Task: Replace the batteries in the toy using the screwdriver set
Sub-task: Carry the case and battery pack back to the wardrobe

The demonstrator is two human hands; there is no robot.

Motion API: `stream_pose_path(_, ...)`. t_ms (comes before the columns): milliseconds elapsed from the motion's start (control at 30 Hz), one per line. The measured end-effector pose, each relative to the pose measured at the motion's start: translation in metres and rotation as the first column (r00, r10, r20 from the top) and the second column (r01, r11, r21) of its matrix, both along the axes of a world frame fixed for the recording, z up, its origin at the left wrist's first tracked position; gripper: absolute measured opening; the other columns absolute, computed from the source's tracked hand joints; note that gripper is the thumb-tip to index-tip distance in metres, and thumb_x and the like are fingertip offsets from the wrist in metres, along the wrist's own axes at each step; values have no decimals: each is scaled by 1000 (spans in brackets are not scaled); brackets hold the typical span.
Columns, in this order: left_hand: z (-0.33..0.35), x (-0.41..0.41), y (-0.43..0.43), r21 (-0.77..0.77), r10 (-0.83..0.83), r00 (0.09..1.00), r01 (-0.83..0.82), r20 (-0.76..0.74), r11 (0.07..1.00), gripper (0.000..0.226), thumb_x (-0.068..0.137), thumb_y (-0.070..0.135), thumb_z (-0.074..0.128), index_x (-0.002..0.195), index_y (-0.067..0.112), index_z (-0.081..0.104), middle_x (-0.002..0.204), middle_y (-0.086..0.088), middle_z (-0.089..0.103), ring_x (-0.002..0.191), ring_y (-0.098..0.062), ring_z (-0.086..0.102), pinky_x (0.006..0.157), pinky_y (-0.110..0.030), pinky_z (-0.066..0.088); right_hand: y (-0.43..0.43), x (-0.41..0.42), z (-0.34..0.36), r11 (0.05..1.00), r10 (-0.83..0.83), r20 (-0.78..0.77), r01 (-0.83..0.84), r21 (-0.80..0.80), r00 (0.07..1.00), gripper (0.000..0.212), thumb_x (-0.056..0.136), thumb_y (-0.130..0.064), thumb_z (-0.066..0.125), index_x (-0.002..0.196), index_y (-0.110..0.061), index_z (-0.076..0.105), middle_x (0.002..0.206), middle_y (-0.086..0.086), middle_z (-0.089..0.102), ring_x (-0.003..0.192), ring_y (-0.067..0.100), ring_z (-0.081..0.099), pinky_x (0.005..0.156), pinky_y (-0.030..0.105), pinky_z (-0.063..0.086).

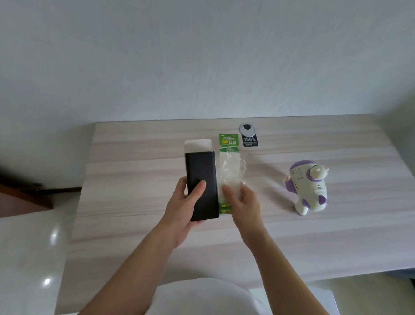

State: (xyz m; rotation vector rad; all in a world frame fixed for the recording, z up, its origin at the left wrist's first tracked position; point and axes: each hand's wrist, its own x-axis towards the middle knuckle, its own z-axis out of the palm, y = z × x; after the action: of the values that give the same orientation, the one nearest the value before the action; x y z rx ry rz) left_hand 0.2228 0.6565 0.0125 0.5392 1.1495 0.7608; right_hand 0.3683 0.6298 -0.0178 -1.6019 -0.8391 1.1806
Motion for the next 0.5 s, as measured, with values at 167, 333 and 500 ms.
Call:
stream_pose_path(167,1,-14,3,41,-26,999,27,-22,999,24,95,32,64,118,35,56,120,2,65,111,-27,63,93,-55,56,-1,-16,9,1000,0,156,5,-27,988,17,103,-30,50,96,-19,61,77,-5,64,64,4,58,55,22,43)
stream_pose_path(333,-5,-35,-2,78,22,998,-18,-52,997,29,95,36,62,122,31,53,120,0,64,108,-29,65,82,-57,60,-10,-32,11,1000,-12,5,12,24,1000,18,105,-27,48,95,-18,59,66,-9,58,56,4,52,49,21,40)
stream_pose_path(500,-7,-59,-25,101,159,980,-147,-121,984,22,94,36,63,114,36,55,120,2,63,105,-29,65,74,-53,62,-12,-43,14,992,106,-48,-102,73,993,14,105,-19,47,94,-12,52,65,-8,53,51,4,49,43,16,37)
